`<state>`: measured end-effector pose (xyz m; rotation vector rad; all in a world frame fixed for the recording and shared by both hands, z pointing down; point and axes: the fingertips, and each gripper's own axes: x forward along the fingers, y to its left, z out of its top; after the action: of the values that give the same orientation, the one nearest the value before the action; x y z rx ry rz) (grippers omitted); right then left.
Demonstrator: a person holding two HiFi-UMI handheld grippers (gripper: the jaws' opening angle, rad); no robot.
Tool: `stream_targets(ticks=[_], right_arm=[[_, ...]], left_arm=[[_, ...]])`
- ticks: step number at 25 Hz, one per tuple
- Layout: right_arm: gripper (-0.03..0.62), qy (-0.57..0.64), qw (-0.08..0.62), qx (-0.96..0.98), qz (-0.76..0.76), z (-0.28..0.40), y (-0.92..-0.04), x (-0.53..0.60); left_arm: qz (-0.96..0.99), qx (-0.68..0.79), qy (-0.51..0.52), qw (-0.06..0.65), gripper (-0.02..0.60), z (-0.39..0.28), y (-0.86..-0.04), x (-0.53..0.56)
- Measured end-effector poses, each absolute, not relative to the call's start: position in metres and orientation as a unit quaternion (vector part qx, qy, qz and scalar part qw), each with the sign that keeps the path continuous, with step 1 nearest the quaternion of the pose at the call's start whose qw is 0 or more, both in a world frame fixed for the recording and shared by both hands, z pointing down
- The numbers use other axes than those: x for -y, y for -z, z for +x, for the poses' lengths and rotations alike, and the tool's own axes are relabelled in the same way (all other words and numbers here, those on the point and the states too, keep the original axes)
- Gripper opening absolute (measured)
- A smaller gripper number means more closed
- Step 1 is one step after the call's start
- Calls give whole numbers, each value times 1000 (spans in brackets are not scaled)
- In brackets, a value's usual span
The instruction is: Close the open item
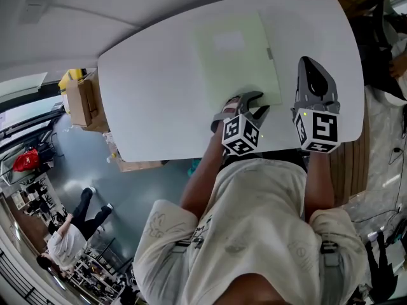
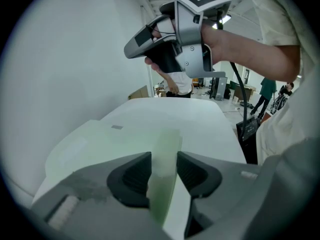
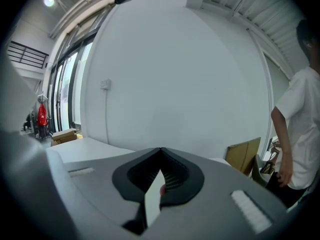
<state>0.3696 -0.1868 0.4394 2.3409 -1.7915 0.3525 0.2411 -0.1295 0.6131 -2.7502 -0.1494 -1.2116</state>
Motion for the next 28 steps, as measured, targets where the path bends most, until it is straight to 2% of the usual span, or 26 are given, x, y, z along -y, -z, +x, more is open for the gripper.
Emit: stream_targets(ticks=[7, 15, 28], right_arm=[[2, -163, 121, 625, 754, 364, -475, 211], [2, -237, 206, 660, 683, 340, -548, 238], [2, -274, 243, 663, 653, 331, -600, 258]], left_arm=[[-913, 61, 399, 56, 167, 242, -613, 127], [-911, 78, 402, 47, 172, 241, -612, 127], [-913, 76, 400, 29, 170, 240, -611, 128]])
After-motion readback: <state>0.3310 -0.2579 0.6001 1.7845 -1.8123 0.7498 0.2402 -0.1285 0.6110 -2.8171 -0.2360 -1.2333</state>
